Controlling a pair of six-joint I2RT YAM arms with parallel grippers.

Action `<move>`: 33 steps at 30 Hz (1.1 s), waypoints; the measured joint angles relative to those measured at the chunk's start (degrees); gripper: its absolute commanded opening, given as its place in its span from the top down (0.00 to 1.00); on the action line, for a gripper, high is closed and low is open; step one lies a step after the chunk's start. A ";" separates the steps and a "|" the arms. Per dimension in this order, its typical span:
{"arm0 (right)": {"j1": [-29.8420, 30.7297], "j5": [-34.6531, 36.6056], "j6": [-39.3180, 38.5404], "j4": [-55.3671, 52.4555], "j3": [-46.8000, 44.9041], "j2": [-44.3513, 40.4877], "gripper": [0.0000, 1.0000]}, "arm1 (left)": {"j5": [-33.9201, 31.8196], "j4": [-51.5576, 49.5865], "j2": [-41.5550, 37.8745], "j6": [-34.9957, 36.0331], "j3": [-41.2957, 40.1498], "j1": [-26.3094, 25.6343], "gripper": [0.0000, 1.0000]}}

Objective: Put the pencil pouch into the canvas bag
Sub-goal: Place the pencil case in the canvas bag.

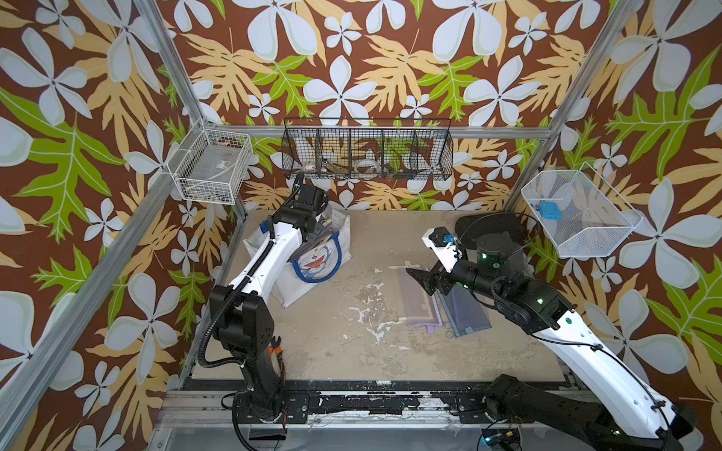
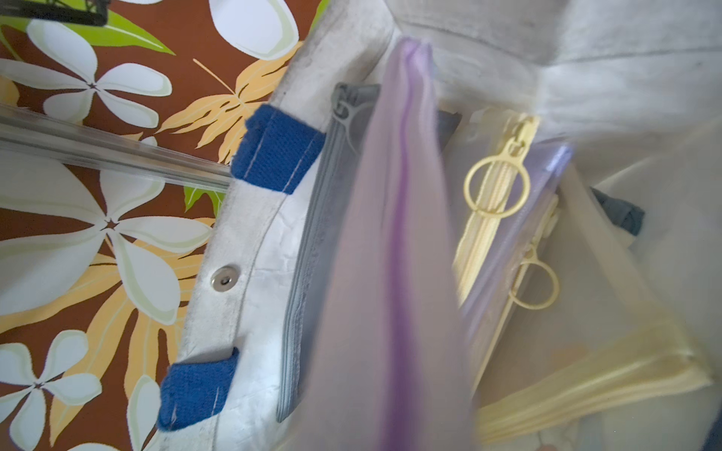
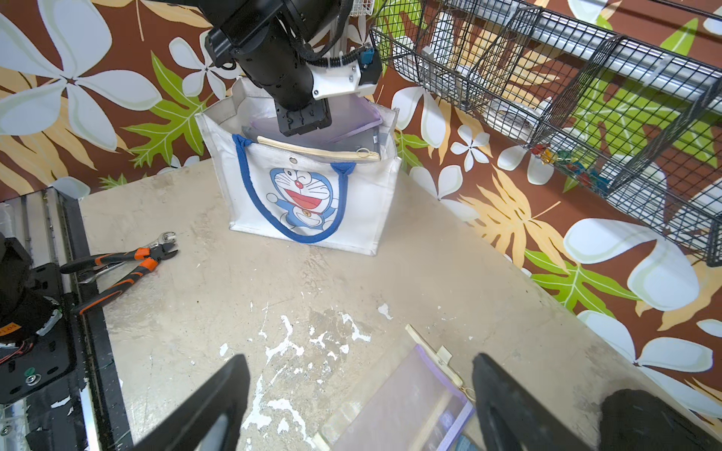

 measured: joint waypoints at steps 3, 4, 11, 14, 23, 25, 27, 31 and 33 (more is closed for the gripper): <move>-0.15 0.00 0.00 0.07 0.26 0.11 0.11 | 1.75 0.02 2.23 -0.02 0.66 0.37 1.00; -0.15 0.02 -0.02 0.02 0.33 0.13 0.11 | 2.08 0.04 3.02 -0.04 0.79 0.52 1.00; -0.15 1.05 -0.17 0.02 0.42 -0.26 0.11 | 3.87 0.09 5.97 -1.05 0.76 0.68 1.00; -0.22 1.46 -0.17 0.02 0.42 -0.04 0.11 | 3.65 0.13 6.27 -1.33 0.76 0.68 0.98; -0.26 1.46 0.07 -0.35 1.73 1.29 0.12 | 3.45 1.16 2.97 -2.84 1.68 0.68 0.44; -0.26 1.46 0.31 -0.39 2.01 1.25 0.12 | 4.33 2.14 0.31 -3.48 0.72 0.68 0.48; -0.26 1.44 1.18 -0.50 2.14 1.11 0.12 | 5.11 3.48 -2.82 -3.93 -1.31 0.68 0.55; -0.26 1.25 2.03 -0.90 2.47 0.81 0.13 | 6.23 6.25 -5.99 -3.91 -4.76 0.68 0.60; -0.26 1.22 2.82 -1.09 2.60 0.44 0.13 | 6.91 7.06 -5.35 -3.34 -5.09 0.68 0.60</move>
